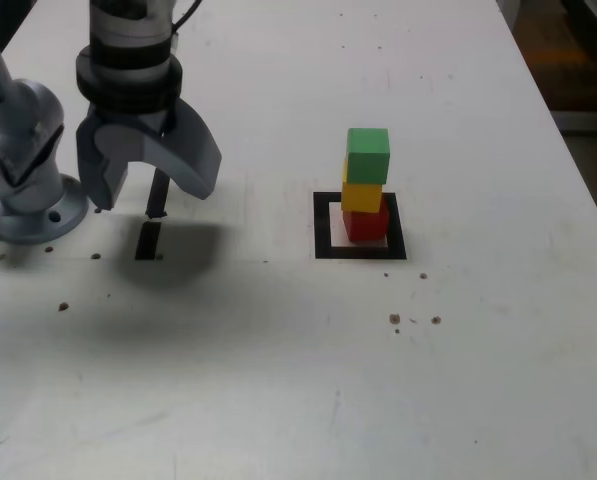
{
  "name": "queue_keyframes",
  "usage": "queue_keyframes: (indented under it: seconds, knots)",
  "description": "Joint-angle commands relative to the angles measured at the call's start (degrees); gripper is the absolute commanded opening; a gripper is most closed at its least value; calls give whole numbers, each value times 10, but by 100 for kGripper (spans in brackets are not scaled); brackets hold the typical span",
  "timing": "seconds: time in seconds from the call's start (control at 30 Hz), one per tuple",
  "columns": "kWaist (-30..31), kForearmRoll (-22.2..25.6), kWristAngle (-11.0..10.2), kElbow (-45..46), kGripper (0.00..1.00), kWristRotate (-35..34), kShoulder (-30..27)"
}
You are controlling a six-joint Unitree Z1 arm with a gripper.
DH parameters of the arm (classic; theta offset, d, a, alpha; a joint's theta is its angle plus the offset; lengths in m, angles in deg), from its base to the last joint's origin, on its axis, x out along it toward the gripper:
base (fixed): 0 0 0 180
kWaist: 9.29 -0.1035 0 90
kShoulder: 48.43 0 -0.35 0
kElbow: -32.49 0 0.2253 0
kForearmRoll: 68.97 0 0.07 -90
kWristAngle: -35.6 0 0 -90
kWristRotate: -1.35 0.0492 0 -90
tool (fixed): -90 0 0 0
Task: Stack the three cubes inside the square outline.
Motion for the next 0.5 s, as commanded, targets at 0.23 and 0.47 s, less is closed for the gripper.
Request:
queue_keyframes:
  seconds: [0.23,0.47]
  knots:
    - [1,-2,1,6,99,1,9]
    - [1,-21,9,10,99,9,38]
